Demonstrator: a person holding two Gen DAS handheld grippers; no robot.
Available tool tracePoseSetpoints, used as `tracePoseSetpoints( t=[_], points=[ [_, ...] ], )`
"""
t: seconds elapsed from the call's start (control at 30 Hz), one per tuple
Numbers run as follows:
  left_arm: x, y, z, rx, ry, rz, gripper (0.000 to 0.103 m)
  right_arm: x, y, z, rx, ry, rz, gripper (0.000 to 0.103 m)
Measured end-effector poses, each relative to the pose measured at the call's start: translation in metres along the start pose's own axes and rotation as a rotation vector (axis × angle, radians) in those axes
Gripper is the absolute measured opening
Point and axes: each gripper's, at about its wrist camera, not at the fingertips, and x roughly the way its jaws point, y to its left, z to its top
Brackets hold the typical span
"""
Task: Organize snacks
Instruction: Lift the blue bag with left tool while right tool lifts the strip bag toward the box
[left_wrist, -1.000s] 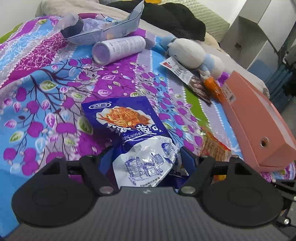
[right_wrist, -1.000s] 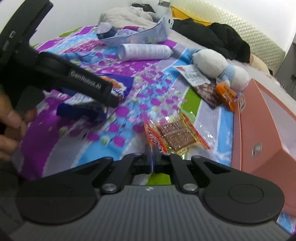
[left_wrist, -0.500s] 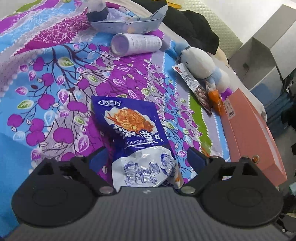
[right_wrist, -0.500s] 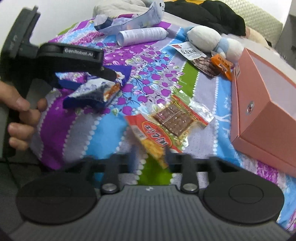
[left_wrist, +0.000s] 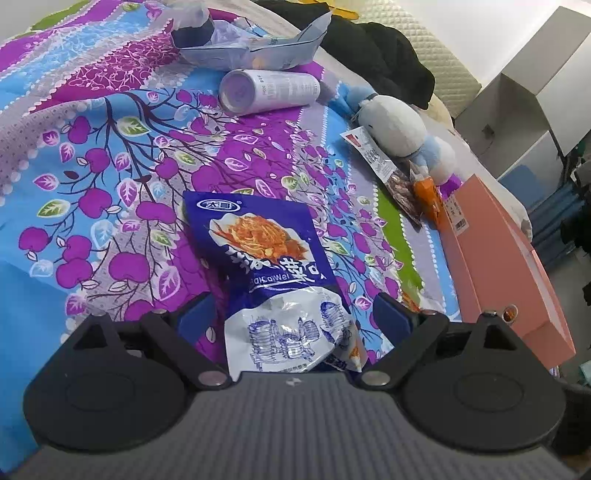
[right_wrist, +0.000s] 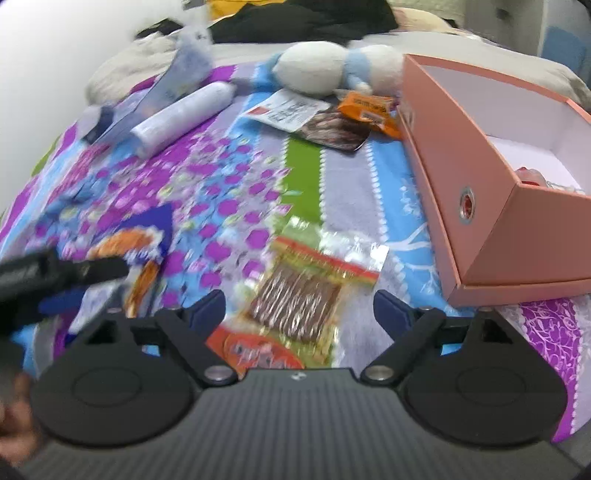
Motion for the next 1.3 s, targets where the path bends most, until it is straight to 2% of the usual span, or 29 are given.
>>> tracePoseSetpoints(
  t=[0.07, 0.17, 0.3, 0.4, 0.5, 0.57, 0.67, 0.7, 0.73, 0.8, 1.0, 1.13, 1.3],
  points=[
    [-0.001, 0.003, 0.000, -0.014, -0.002, -0.013, 0.094, 0.003, 0.002, 0.003, 0.032, -0.008, 0.009, 0.088],
    [-0.001, 0.006, 0.001, -0.028, -0.007, -0.017, 0.094, 0.012, 0.009, 0.002, 0.017, -0.012, -0.067, 0.088],
    [0.000, 0.007, 0.001, -0.024, -0.006, -0.016, 0.094, 0.026, 0.011, 0.000, 0.050, 0.031, -0.108, 0.088],
    [0.002, 0.006, 0.001, -0.017, -0.006, -0.023, 0.094, 0.032, 0.015, -0.006, 0.058, 0.059, -0.059, 0.090],
    [0.003, 0.004, 0.000, 0.001, -0.006, -0.015, 0.094, 0.035, 0.025, -0.012, -0.025, 0.035, -0.055, 0.090],
    [0.003, 0.001, -0.001, 0.017, -0.005, -0.008, 0.094, 0.036, 0.026, -0.012, -0.046, 0.021, -0.039, 0.088],
    [0.005, -0.001, -0.001, 0.030, -0.002, 0.002, 0.094, 0.034, 0.027, -0.010, -0.088, 0.009, -0.022, 0.077],
    [0.005, -0.001, -0.001, 0.033, -0.002, 0.005, 0.094, 0.032, 0.027, -0.009, -0.100, 0.004, -0.019, 0.071],
    [0.006, -0.002, -0.001, 0.039, -0.001, 0.008, 0.094, 0.031, 0.026, -0.007, -0.111, -0.003, -0.021, 0.060],
    [0.007, -0.004, -0.002, 0.052, 0.000, 0.017, 0.094, 0.027, 0.024, -0.003, -0.122, -0.006, -0.014, 0.055],
    [0.015, -0.017, -0.004, 0.132, 0.011, 0.076, 0.093, 0.021, 0.014, -0.005, -0.135, 0.005, 0.000, 0.054],
    [0.017, -0.028, -0.008, 0.190, 0.014, 0.112, 0.083, 0.016, 0.008, -0.009, -0.132, 0.013, 0.005, 0.054],
    [0.012, -0.033, -0.009, 0.195, 0.006, 0.129, 0.073, 0.006, 0.003, -0.014, -0.138, 0.013, 0.013, 0.054]
  ],
)
